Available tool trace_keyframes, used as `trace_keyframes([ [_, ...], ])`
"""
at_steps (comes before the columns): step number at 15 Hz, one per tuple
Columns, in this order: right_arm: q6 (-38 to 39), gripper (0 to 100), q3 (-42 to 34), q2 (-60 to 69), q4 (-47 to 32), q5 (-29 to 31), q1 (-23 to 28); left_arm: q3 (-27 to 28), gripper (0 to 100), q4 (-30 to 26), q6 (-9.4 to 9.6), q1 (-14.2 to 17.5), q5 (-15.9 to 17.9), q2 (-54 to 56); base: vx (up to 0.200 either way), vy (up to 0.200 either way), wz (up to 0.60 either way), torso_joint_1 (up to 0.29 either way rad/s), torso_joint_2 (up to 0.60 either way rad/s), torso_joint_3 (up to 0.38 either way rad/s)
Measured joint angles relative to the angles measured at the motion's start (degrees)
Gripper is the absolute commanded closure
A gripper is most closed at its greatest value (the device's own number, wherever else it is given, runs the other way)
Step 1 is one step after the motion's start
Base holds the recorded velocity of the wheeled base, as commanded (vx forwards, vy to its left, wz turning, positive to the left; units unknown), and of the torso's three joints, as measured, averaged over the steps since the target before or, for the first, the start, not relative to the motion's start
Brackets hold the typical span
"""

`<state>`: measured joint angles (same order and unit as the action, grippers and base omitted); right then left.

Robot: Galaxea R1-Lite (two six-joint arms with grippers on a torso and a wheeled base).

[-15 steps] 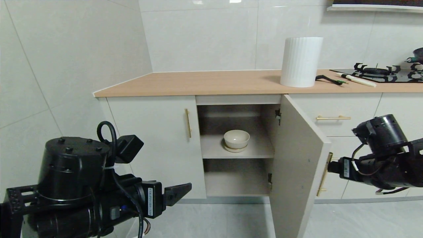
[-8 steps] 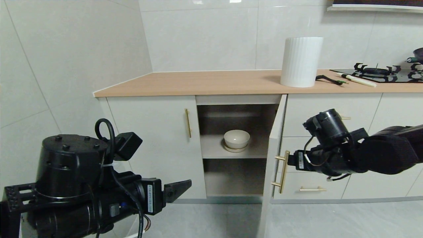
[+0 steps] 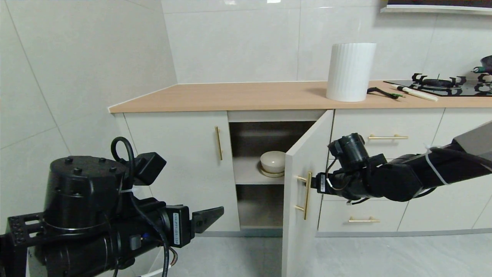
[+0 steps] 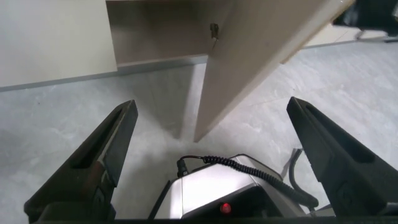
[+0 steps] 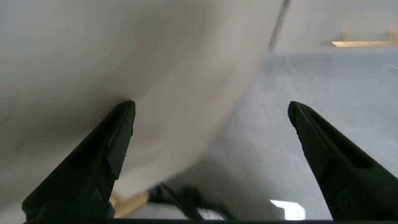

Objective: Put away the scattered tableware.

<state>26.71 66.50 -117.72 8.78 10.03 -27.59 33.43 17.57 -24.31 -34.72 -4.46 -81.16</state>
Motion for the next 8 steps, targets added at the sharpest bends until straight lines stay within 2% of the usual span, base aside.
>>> trace_keyframes([
  [2, 2.08, 0, -0.05, -1.88, 3.62, -1.12, -0.24, -0.02, 0, -0.02, 0.01, 0.0, 0.0, -0.15, 0.0, 0.0, 0.0, 0.0, 0.0, 0.0],
  [8, 4.05, 0, 0.15, -4.77, 7.18, -2.16, -0.33, -0.13, 0, -0.05, 0.09, 0.0, -0.11, -0.74, 0.0, 0.0, 0.0, 0.0, 0.0, 0.0],
])
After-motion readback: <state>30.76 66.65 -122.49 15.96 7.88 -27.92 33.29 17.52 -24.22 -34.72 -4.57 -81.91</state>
